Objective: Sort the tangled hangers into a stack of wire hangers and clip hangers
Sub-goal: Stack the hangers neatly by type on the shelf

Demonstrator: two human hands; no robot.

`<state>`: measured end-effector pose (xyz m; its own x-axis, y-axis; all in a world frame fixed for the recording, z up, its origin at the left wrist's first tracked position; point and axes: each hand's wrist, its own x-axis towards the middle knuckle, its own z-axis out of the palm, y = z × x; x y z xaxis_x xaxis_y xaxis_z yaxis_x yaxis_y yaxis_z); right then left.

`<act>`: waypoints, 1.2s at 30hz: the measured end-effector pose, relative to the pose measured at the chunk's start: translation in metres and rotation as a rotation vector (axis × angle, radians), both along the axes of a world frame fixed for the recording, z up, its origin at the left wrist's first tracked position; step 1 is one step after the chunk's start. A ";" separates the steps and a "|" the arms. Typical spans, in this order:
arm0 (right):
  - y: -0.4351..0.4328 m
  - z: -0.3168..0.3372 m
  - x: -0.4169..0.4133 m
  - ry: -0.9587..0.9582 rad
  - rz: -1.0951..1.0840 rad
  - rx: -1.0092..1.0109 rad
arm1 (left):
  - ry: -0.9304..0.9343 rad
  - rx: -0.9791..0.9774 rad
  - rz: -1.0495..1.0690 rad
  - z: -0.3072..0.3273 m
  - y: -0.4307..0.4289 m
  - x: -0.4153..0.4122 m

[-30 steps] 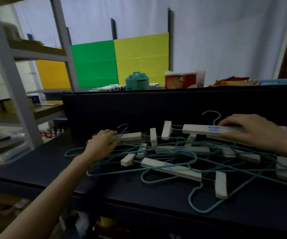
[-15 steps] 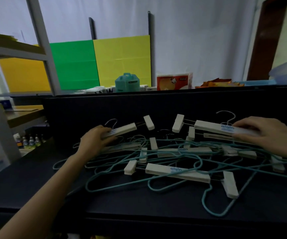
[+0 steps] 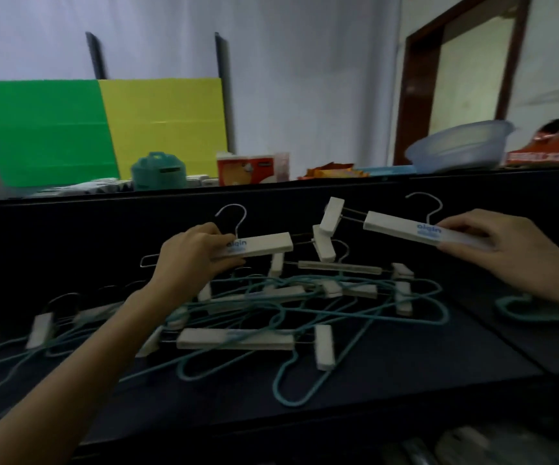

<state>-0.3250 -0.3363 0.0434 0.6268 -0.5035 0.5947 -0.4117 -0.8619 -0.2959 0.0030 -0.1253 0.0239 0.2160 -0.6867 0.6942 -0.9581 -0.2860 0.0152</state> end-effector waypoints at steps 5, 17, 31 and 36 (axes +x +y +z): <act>-0.020 0.000 -0.097 0.016 -0.100 0.030 | 0.014 0.022 -0.132 -0.001 -0.062 -0.086; -0.080 -0.016 -0.334 0.052 -0.351 0.026 | 0.012 0.106 -0.366 -0.016 -0.201 -0.296; -0.162 -0.016 -0.502 -0.034 -0.535 0.073 | -0.016 0.264 -0.539 -0.018 -0.368 -0.487; -0.225 -0.017 -0.552 -0.091 -0.546 0.097 | -0.035 0.276 -0.545 -0.018 -0.448 -0.534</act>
